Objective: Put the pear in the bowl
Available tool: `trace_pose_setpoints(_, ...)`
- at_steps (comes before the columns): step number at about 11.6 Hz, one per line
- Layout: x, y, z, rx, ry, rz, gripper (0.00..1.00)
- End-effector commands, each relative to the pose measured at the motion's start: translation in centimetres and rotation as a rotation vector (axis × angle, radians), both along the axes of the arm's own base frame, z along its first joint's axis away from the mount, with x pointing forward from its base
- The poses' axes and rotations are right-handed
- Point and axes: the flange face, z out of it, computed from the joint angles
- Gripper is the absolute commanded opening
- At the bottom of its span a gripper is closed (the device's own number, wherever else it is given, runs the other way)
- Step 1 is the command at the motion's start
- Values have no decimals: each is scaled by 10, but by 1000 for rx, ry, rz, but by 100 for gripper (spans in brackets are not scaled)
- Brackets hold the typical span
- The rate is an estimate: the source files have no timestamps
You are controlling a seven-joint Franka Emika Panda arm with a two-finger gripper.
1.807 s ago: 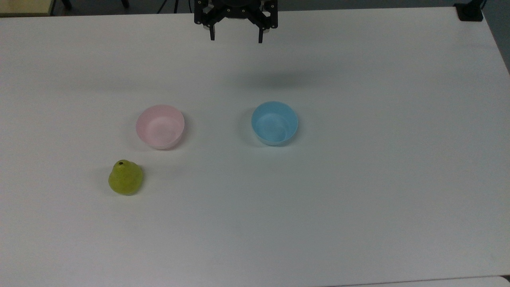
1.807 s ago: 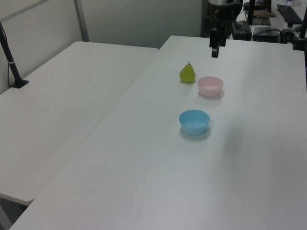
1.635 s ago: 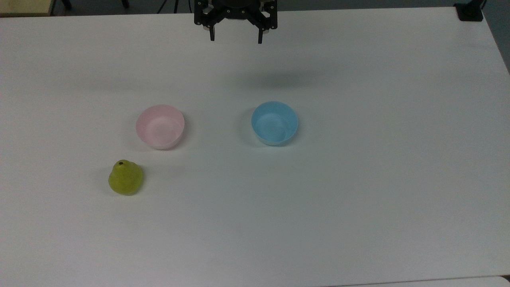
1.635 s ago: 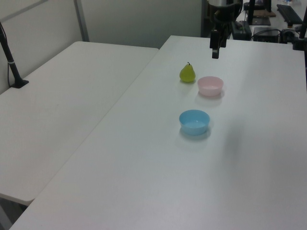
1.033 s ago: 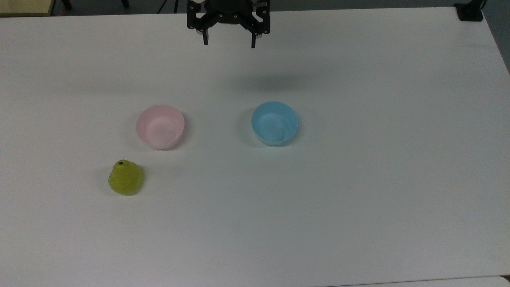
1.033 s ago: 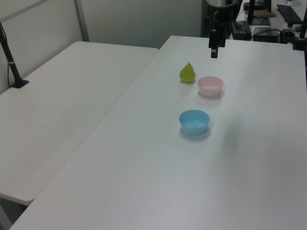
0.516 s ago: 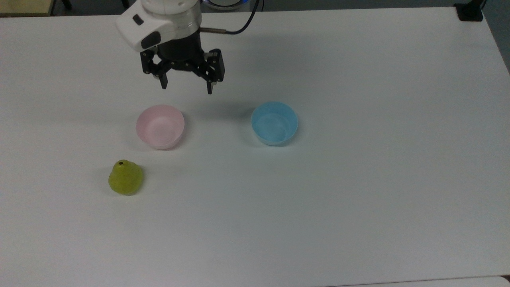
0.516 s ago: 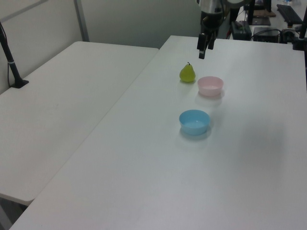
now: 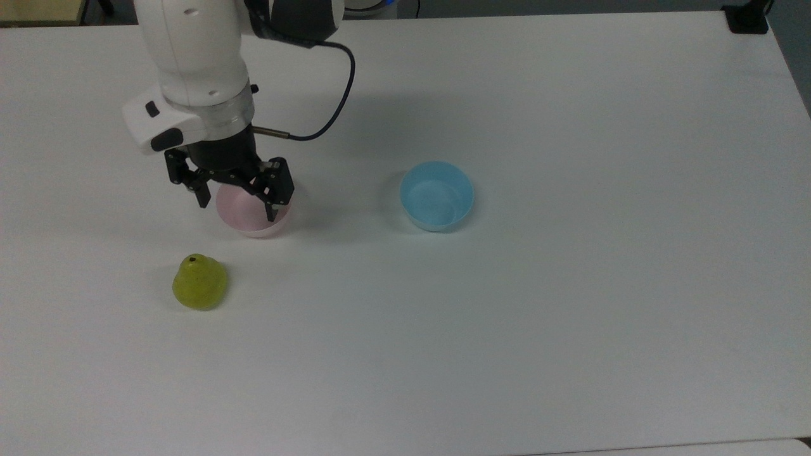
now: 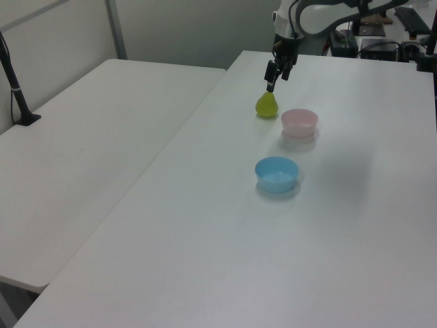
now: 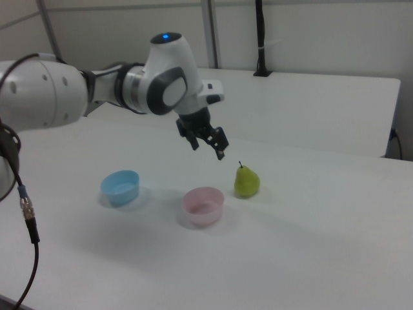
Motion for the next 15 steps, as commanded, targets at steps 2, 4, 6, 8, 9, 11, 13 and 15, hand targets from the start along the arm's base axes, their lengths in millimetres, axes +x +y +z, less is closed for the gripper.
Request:
trace_pose_setpoints(2,18,-42,-33,-49,-83,-18,100)
trace_pose_setpoints(4,22,-58,-50,-66,-116,-35,100)
trace_pose_setpoints(6,28,-62,-69,-72,-151,-34,100)
trace_pose_setpoints(8,33,-61,-87,-75,-174,-28,100)
trace_pose_setpoints(9,35,-60,-96,-84,-177,-17,100)
trace_pose_setpoints(11,38,-59,-114,-92,-199,-8,99)
trace_pose_setpoints(13,40,-58,-118,-100,-221,2,78)
trace_pose_setpoints(15,40,-59,-115,-101,-223,2,57)
